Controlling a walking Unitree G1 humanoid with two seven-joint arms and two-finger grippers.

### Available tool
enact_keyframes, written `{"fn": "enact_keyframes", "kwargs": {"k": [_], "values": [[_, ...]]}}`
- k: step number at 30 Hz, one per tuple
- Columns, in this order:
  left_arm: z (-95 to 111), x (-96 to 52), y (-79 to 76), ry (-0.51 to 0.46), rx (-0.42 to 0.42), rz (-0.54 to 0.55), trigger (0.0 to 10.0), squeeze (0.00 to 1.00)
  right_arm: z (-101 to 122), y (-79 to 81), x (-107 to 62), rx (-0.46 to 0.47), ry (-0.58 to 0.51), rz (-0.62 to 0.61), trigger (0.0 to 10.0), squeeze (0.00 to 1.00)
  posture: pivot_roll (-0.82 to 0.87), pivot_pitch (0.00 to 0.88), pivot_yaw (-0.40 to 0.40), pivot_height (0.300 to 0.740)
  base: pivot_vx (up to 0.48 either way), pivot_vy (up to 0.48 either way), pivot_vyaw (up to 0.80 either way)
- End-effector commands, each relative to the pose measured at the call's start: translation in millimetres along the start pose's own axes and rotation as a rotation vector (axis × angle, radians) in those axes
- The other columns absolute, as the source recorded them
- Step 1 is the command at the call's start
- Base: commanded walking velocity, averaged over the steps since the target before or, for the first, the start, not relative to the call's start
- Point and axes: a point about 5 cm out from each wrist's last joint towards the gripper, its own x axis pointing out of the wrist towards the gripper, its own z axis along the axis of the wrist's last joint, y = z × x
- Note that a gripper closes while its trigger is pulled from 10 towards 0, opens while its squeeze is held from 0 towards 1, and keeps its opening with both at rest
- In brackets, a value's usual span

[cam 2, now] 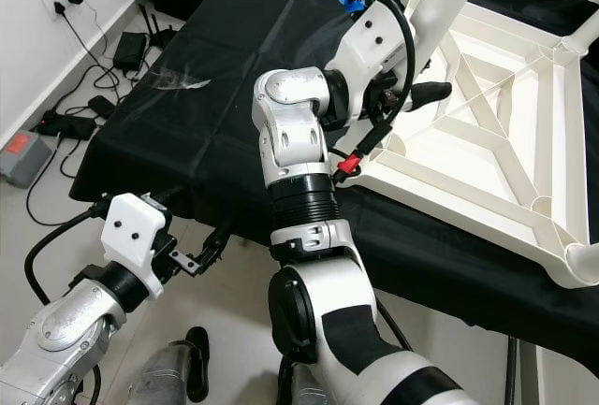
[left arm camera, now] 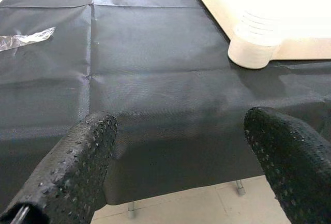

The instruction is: Building children table

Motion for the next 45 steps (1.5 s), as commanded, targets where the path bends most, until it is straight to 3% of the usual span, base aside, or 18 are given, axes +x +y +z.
{"fn": "enact_keyframes", "kwargs": {"k": [1, 8, 21, 31, 37, 45], "values": [[-2, -1.2, -2.2, 0.010, 0.000, -0.005, 10.0, 0.00, -52, -12.1, -7.7, -0.181, 0.149, -0.020, 10.0, 0.00, 0.21, 0.355, -0.102, 0.740, 0.000, 0.000, 0.00], [-2, -1.4, -1.9, 0.011, -0.001, -0.003, 10.0, 0.00, -52, -10.7, -10.4, -0.161, 0.161, 0.007, 10.0, 0.00, 0.21, 0.357, -0.101, 0.740, 0.000, 0.000, 0.00], [-2, -0.4, -2.0, 0.009, -0.003, -0.003, 10.0, 0.00, 13, 4.5, -14.9, 0.071, -0.033, 0.112, 10.0, 0.00, 0.20, 0.355, -0.099, 0.740, 0.000, 0.000, 0.00], [-3, -0.5, -1.9, 0.009, -0.002, 0.000, 10.0, 0.00, 40, 5.9, -16.2, 0.157, -0.084, 0.131, 10.0, 0.00, 0.20, 0.357, -0.098, 0.740, 0.000, 0.000, 0.00], [-2, 0.1, -2.4, 0.006, -0.004, -0.001, 10.0, 0.00, 37, 6.7, -14.8, 0.141, -0.069, 0.140, 10.0, 0.00, 0.20, 0.356, -0.100, 0.740, 0.000, 0.000, 0.00], [-2, -0.5, -1.3, 0.005, -0.003, 0.003, 10.0, 0.00, -7, 3.2, -14.9, -0.009, 0.008, 0.169, 10.0, 0.00, 0.20, 0.358, -0.098, 0.740, 0.000, 0.000, 0.00]]}}
